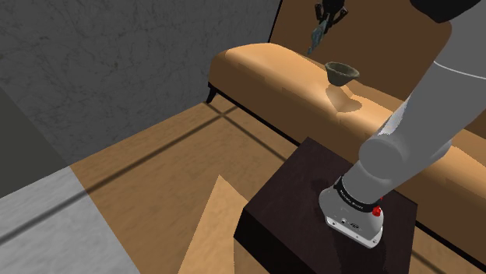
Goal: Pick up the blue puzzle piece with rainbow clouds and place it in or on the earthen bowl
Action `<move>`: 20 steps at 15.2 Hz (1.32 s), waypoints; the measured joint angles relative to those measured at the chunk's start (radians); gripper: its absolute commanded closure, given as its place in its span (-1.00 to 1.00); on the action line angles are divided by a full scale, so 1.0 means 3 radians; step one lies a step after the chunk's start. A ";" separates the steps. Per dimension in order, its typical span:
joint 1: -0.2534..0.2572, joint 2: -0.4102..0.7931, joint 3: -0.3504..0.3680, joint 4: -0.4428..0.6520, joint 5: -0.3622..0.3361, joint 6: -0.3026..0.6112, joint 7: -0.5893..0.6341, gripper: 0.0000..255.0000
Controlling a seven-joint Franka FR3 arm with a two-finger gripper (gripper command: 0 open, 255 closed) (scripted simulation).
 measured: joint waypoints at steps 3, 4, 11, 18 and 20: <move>-0.0093 0.0051 -0.0062 0.0104 0.0023 -0.0051 -0.0153 1.00; -0.0142 0.0095 -0.0092 0.0198 0.0043 -0.0101 -0.0228 1.00; -0.0585 0.0559 -0.0285 0.0850 0.0254 -0.0303 -0.0817 1.00; -0.1208 0.1271 -0.0366 0.1951 0.0567 -0.0713 -0.1333 1.00; -0.1377 0.1453 -0.0364 0.2254 0.0639 -0.0829 -0.1428 1.00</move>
